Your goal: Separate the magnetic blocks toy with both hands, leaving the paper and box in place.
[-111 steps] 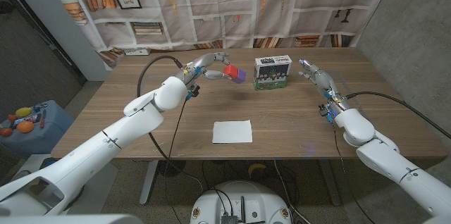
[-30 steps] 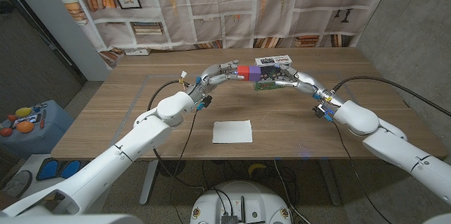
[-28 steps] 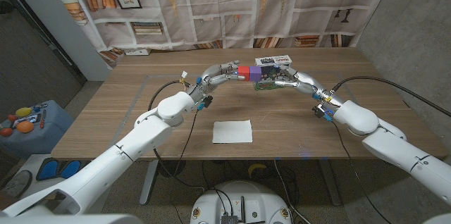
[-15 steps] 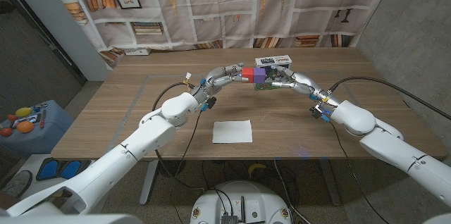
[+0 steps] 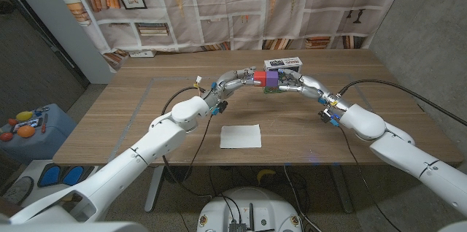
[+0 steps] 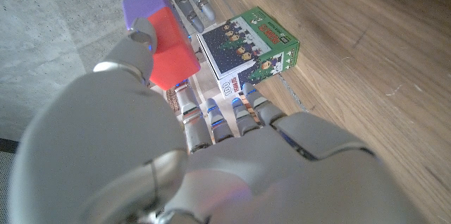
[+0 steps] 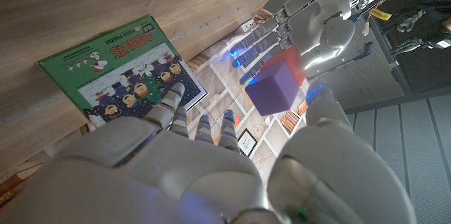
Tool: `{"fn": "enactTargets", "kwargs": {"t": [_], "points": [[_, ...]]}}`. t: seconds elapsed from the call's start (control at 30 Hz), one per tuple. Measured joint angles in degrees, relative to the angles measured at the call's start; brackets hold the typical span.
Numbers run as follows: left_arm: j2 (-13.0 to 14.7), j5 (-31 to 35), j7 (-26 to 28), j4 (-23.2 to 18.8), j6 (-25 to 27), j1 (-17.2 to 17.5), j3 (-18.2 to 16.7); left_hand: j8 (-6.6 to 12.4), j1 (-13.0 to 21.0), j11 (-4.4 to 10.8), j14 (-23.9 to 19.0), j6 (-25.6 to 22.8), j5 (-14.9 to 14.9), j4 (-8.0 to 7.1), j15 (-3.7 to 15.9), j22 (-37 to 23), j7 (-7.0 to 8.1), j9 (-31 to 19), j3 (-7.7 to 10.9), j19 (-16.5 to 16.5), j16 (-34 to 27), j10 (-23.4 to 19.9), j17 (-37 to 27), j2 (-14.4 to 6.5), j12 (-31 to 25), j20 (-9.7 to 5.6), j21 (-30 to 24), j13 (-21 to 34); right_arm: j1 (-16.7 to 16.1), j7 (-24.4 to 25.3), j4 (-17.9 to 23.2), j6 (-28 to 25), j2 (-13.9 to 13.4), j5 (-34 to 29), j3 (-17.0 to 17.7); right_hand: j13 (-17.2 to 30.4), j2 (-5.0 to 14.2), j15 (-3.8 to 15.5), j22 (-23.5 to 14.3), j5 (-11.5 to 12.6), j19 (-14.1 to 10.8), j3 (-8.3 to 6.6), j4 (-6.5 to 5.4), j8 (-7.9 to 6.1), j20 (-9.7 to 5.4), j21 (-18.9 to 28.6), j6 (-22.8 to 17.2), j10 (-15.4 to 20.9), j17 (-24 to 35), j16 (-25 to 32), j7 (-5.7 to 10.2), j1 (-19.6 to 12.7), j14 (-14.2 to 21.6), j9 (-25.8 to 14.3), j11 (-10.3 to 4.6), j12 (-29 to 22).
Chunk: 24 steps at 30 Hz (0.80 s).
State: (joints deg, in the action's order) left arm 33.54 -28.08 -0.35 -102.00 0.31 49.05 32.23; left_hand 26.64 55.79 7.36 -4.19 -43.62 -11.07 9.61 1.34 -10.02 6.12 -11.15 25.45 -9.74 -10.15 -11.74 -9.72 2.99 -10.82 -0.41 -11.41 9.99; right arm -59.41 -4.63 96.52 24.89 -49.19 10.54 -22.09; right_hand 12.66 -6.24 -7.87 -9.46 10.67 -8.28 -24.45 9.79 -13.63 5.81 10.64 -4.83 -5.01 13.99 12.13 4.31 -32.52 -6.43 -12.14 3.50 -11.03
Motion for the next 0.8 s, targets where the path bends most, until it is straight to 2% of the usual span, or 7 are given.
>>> {"fn": "enactTargets", "kwargs": {"t": [0.17,0.4,0.63,0.7,0.8], "points": [[-0.4,-0.1,0.0,0.4,0.0,-0.4,0.4,0.00,0.0,0.00,0.0,0.0,0.0,-0.13,0.00,0.0,0.00,0.0,-0.28,0.0,0.0,0.0,0.0,0.0,0.0,0.00,0.0,0.0,0.3,0.4,-0.1,-0.2,0.4,-0.4,-0.3,0.0,0.00,0.09,0.0,-0.1,-0.8,0.00,0.00,-0.10,0.02,0.2,-0.3,-0.1,0.0,0.2,-0.14,0.0,0.5,-0.1,0.51,-0.2],[-0.9,-0.2,-0.1,1.0,0.2,-0.9,0.8,0.00,0.0,0.00,0.0,0.0,0.0,-0.12,0.00,0.0,0.00,0.0,-0.28,0.0,0.0,0.0,0.0,0.0,0.0,0.00,0.0,0.0,0.7,1.2,-0.3,-0.6,1.0,-1.2,-0.7,0.0,-0.60,0.28,0.0,-0.1,-1.5,0.00,0.00,-1.21,-0.59,0.3,-2.0,0.3,0.3,0.7,0.09,-0.6,1.2,-0.5,0.49,-0.5],[-1.2,-0.2,-0.2,1.4,0.4,-1.2,1.1,0.00,0.0,0.00,0.0,0.0,0.0,0.02,0.00,0.0,0.00,0.0,-0.44,0.0,0.0,0.0,0.0,0.0,0.0,0.00,0.0,0.0,0.8,2.4,-0.3,-0.8,1.7,-1.9,-0.8,0.0,0.08,1.19,0.0,-0.1,-3.2,0.00,0.00,-3.46,-1.11,0.6,-6.0,1.8,0.5,1.4,0.64,-1.3,2.7,-1.0,0.05,-0.9],[-1.3,-0.3,-0.3,1.6,0.4,-1.3,1.2,0.00,0.0,-0.02,0.0,0.0,0.0,0.02,0.00,0.0,0.00,0.0,-0.44,0.0,0.0,0.0,0.0,0.0,0.0,0.00,0.0,0.0,0.8,3.1,-0.3,-0.9,2.0,-2.3,-0.8,0.0,0.15,1.33,0.0,-0.1,-3.9,0.00,0.00,-4.37,-1.06,0.6,-7.5,2.7,0.7,1.6,0.62,-2.6,3.2,-1.2,-0.02,-1.3],[-1.4,-0.3,-0.3,1.8,0.5,-1.4,1.3,0.00,0.0,-0.21,0.0,0.0,0.0,0.02,0.00,0.0,0.00,0.0,-0.44,0.0,0.0,0.2,0.0,0.0,0.0,0.00,0.0,0.0,0.7,3.8,-0.3,-1.0,2.2,-2.6,-0.8,0.0,0.71,1.98,0.0,-0.1,-4.8,-0.01,-0.01,-5.88,-1.49,0.6,-9.9,4.3,0.8,2.3,0.61,-3.1,4.5,-1.6,-1.27,-1.8]]}}
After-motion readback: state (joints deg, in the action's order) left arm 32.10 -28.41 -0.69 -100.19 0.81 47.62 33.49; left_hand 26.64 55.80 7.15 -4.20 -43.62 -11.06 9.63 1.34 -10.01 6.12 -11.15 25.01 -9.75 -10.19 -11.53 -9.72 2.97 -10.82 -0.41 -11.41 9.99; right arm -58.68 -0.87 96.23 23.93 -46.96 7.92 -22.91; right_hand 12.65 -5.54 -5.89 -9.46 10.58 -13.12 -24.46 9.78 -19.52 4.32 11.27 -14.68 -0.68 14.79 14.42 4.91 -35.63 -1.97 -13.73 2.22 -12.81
